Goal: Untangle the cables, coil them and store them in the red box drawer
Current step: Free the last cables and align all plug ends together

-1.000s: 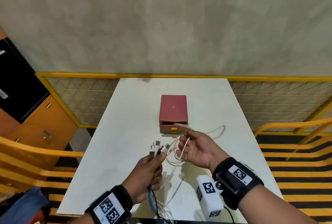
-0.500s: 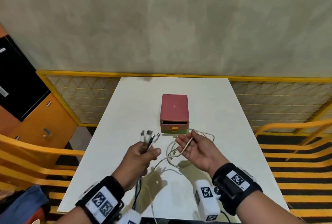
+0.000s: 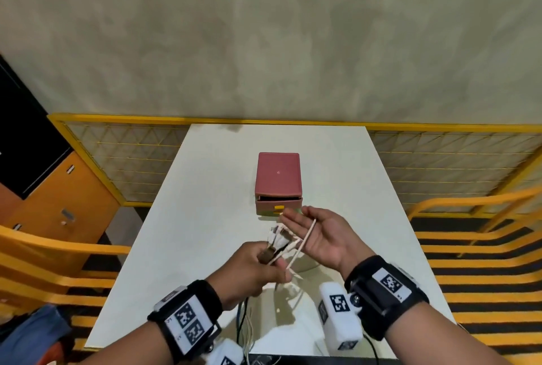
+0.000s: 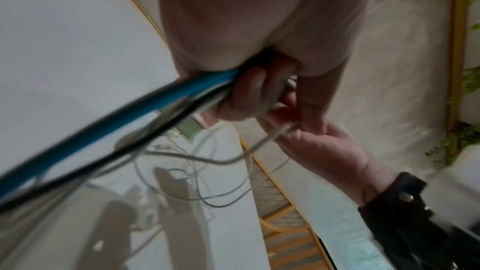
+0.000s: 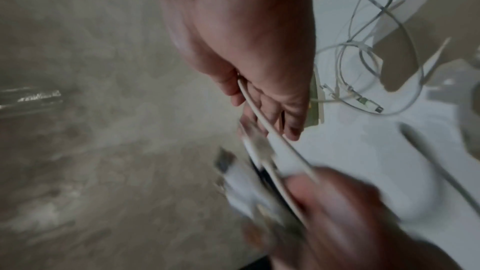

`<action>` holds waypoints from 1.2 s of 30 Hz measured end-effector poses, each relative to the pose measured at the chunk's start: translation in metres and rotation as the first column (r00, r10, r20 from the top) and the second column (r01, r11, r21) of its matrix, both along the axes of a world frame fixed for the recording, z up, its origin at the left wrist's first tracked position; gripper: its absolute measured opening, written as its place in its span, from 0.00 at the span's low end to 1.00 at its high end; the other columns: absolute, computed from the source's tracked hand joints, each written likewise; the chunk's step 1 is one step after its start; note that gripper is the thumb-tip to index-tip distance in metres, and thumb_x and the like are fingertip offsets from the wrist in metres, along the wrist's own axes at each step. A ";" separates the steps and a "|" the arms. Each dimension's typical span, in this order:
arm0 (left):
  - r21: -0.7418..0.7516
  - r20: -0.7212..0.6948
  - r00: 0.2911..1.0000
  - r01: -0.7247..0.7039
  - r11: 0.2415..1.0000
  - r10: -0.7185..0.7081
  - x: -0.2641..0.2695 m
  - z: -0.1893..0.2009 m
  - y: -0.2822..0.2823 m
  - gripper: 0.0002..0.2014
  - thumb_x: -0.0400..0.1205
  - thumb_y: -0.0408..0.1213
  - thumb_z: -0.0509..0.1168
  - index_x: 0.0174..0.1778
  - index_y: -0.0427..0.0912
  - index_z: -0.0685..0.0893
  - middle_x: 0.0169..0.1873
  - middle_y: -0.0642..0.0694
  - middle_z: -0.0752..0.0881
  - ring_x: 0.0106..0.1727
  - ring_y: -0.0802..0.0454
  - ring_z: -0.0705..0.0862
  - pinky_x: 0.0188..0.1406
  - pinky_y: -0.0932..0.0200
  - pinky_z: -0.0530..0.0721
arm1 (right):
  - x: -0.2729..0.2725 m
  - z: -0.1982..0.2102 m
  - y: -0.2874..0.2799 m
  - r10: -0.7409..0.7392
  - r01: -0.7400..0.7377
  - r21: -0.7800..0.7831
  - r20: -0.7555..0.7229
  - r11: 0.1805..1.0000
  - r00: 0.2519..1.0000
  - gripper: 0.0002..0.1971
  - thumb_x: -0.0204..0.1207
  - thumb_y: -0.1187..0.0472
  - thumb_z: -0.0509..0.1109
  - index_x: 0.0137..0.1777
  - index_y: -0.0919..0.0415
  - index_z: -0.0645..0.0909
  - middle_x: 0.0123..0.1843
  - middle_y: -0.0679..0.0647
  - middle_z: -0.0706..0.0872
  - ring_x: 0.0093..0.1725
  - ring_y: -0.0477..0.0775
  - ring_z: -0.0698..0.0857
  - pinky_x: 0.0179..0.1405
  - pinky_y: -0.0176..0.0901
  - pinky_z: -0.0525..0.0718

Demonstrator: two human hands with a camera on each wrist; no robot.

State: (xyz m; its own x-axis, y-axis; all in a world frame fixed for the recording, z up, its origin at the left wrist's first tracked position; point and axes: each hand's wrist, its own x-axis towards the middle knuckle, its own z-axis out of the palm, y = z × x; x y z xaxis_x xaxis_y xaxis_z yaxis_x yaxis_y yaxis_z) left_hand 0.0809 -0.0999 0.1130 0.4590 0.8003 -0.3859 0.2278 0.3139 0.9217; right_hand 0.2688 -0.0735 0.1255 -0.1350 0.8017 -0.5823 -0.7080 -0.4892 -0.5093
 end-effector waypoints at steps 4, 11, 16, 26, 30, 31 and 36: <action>-0.106 -0.139 0.955 0.250 0.962 -0.263 -0.045 -0.013 -0.009 0.10 0.67 0.29 0.79 0.31 0.46 0.85 0.23 0.46 0.78 0.19 0.55 0.68 0.21 0.62 0.62 | 0.017 -0.004 0.013 0.000 0.000 -0.009 -0.008 1.000 1.000 0.15 0.86 0.62 0.56 0.39 0.60 0.77 0.46 0.63 0.92 0.49 0.61 0.92 0.55 0.60 0.85; -0.154 -0.063 0.981 0.174 0.973 -0.186 -0.069 -0.010 -0.021 0.11 0.72 0.35 0.78 0.45 0.38 0.84 0.38 0.45 0.85 0.21 0.58 0.69 0.20 0.63 0.62 | 0.015 -0.008 0.012 0.079 -0.080 0.037 0.020 0.996 0.997 0.18 0.86 0.61 0.57 0.38 0.62 0.84 0.41 0.63 0.92 0.43 0.61 0.93 0.42 0.57 0.91; 0.016 0.041 0.964 -0.262 0.965 0.261 -0.028 0.006 0.003 0.24 0.74 0.47 0.75 0.49 0.26 0.80 0.21 0.51 0.66 0.21 0.54 0.60 0.20 0.61 0.57 | -0.003 -0.026 -0.001 0.144 -0.146 0.017 0.106 0.989 0.984 0.11 0.88 0.57 0.55 0.49 0.58 0.76 0.48 0.62 0.92 0.48 0.58 0.92 0.43 0.52 0.85; 0.028 0.076 0.953 -0.297 0.954 0.294 0.038 0.003 0.000 0.06 0.79 0.28 0.72 0.41 0.39 0.81 0.18 0.57 0.76 0.14 0.62 0.69 0.14 0.70 0.65 | -0.026 -0.026 -0.011 0.298 -0.304 0.032 0.117 0.952 0.947 0.24 0.86 0.45 0.54 0.46 0.56 0.89 0.35 0.48 0.91 0.37 0.50 0.78 0.37 0.45 0.70; -0.045 0.008 0.980 -0.197 0.979 0.198 0.028 -0.001 0.000 0.10 0.75 0.25 0.72 0.35 0.42 0.80 0.22 0.50 0.72 0.18 0.56 0.63 0.18 0.66 0.59 | -0.022 -0.026 -0.014 0.313 -0.315 0.025 0.069 0.949 0.947 0.23 0.85 0.46 0.57 0.50 0.61 0.89 0.44 0.57 0.91 0.38 0.55 0.85 0.35 0.43 0.80; -0.075 -0.016 0.987 -0.160 0.984 0.159 0.023 -0.004 0.000 0.10 0.75 0.24 0.72 0.35 0.42 0.80 0.22 0.49 0.72 0.19 0.55 0.62 0.19 0.65 0.58 | -0.016 -0.023 -0.014 0.265 -0.268 0.028 0.079 0.963 0.961 0.20 0.85 0.48 0.60 0.55 0.64 0.87 0.49 0.59 0.90 0.43 0.58 0.87 0.41 0.46 0.84; -0.174 -0.099 0.995 0.011 0.985 -0.029 -0.010 -0.012 -0.012 0.09 0.72 0.27 0.75 0.37 0.42 0.82 0.23 0.49 0.77 0.22 0.53 0.63 0.24 0.60 0.56 | 0.040 0.008 -0.020 0.092 -0.123 0.058 0.382 0.991 0.920 0.06 0.84 0.55 0.65 0.53 0.54 0.83 0.53 0.56 0.89 0.50 0.56 0.86 0.44 0.52 0.80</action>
State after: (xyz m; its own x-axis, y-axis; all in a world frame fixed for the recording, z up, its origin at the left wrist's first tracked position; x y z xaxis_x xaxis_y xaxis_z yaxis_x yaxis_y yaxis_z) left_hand 0.0714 -0.1119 0.1008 0.4260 0.7081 -0.5631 0.3245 0.4614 0.8257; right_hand 0.3083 -0.0936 0.1334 -0.0059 0.8404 -0.5419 -0.4011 -0.4984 -0.7686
